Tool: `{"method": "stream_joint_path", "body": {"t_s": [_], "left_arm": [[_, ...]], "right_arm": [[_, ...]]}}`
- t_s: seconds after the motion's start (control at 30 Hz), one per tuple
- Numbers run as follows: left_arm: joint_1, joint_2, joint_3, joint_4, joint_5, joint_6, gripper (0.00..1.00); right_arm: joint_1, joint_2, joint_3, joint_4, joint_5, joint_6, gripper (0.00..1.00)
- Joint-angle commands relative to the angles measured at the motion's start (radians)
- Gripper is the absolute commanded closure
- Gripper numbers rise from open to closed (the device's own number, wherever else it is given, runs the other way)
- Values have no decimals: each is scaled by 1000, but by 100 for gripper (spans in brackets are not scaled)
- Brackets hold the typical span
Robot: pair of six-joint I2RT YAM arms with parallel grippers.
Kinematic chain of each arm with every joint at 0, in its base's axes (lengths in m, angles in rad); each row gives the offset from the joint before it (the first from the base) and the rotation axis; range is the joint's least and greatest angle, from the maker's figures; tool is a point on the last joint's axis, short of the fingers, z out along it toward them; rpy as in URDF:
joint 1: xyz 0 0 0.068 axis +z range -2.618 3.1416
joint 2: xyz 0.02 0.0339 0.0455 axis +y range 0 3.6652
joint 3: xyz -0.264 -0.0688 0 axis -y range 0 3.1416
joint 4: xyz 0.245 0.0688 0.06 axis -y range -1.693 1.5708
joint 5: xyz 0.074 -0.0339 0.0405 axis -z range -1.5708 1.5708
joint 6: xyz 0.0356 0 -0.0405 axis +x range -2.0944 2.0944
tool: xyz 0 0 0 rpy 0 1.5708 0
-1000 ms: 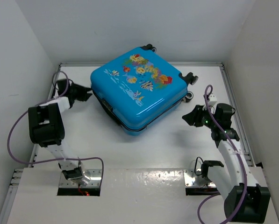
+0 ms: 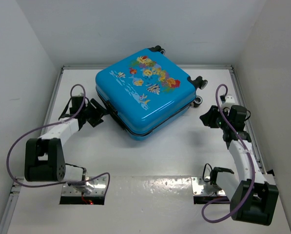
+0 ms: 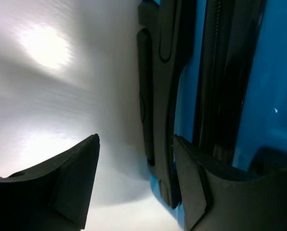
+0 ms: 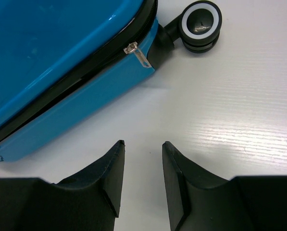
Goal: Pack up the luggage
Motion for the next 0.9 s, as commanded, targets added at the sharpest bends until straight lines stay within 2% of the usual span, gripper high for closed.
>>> {"method": "stream_joint_path", "body": {"t_s": [0.0,0.13,0.27,0.33,0.37,0.4,0.43,0.53,0.63,0.67,0.7,0.73,0.8,0.87], "left_arm": [[-50,72,53,61,-28,-38,34],[-82,149,53,139,2,-74,37],[-120,216,53,149,-23,-83,38],[-130,247,53,127,-69,-72,47],[-130,279,63,107,-98,-72,56],[-139,296,88,34,-140,-58,71],[-149,313,99,15,-173,-36,74],[-163,356,141,-35,-264,-21,75],[-183,399,150,-54,-286,-21,62],[-192,411,179,-69,-301,-21,62],[-203,423,188,-69,-313,-21,66],[-203,432,188,-69,-313,-21,85],[-193,432,211,-91,-289,-9,100],[-159,411,211,-129,-289,27,100]], "right_arm": [[-7,-3,50,45,-24,-1,63],[-12,-2,53,37,-30,-10,63],[-21,0,47,29,-31,-16,63],[-21,0,44,38,-36,-10,63],[-21,1,43,39,-37,-10,63],[-21,6,40,45,-42,-10,63],[-21,11,40,48,-45,-9,63],[-21,20,35,63,-57,-10,63],[-21,38,37,63,-63,-10,62],[-21,50,38,89,-65,-1,62],[-18,54,40,97,-68,-1,62],[-20,55,44,98,-73,3,62],[-17,57,44,112,-79,7,62],[-6,49,37,135,-96,2,62]]}}
